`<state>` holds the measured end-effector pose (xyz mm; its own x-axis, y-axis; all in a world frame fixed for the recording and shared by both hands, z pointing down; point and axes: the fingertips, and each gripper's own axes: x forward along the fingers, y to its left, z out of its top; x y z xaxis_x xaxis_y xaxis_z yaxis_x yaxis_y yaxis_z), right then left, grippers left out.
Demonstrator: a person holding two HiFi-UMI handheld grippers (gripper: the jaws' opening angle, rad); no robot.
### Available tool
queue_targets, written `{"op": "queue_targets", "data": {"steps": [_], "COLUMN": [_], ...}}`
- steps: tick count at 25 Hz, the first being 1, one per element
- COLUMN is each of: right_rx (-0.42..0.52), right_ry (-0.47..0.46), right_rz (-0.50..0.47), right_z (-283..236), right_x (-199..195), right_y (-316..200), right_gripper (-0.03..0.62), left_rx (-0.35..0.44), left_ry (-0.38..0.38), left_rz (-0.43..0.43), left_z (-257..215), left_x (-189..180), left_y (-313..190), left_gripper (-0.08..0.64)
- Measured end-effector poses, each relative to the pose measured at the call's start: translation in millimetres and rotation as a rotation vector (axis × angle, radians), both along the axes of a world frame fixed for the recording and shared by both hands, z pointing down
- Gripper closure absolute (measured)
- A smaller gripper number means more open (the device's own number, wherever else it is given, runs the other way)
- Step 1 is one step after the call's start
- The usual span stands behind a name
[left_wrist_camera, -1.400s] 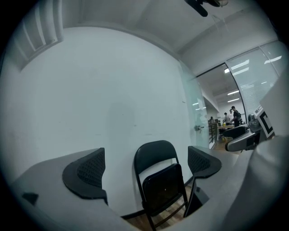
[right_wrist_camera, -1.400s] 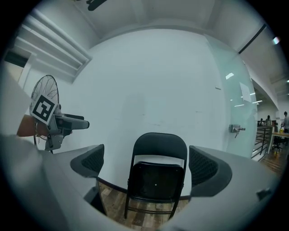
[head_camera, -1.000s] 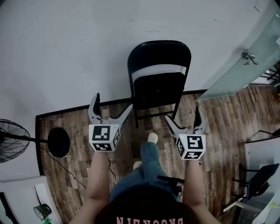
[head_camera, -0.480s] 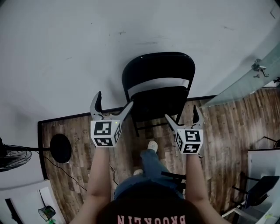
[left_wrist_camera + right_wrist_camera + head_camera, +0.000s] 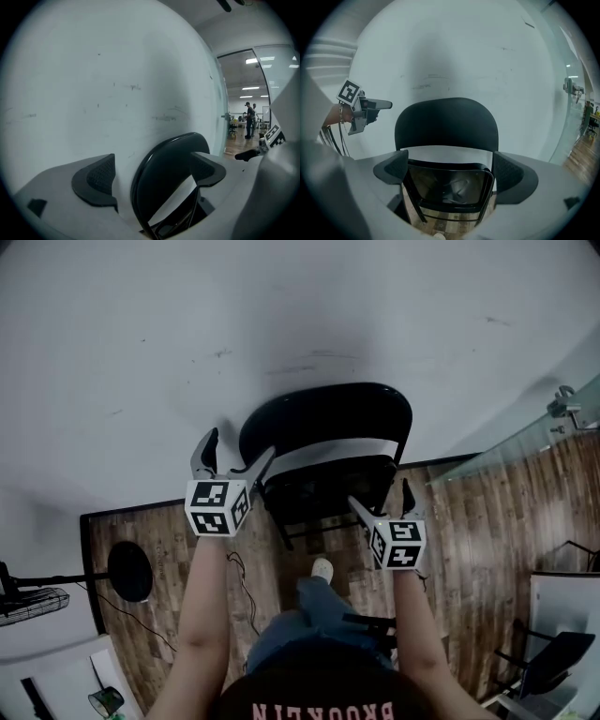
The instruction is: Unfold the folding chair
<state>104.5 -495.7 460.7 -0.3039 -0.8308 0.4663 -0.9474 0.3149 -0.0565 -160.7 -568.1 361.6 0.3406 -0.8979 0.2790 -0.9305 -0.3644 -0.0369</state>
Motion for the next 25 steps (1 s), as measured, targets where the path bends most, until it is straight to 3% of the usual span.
{"op": "queue_targets", "data": {"steps": [2, 10, 15, 18, 25], "right_rx": [-0.032, -0.097, -0.134, -0.182, -0.306], "right_ry": [-0.031, -0.121, -0.168, -0.252, -0.534], "right_rz": [0.019, 0.042, 0.045, 0.088, 0.3], "right_z": [10, 32, 45, 64, 125], "right_x": [5, 11, 7, 6, 2], "right_y": [-6, -21, -32, -41, -60], "right_gripper": [0.025, 0.026, 0.028, 0.031, 0.07], "left_rx": [-0.031, -0.219, -0.303, -0.343, -0.396], "left_ry": [-0.015, -0.126, -0.186, -0.253, -0.332], "left_rz": [0.014, 0.185, 0.214, 0.206, 0.2], "left_z": [9, 40, 45, 48, 49], "left_x": [5, 28, 30, 29, 32], "left_y": [-15, -51, -61, -63, -65], "left_gripper": [0.109, 0.201, 0.27, 0.301, 0.318]}}
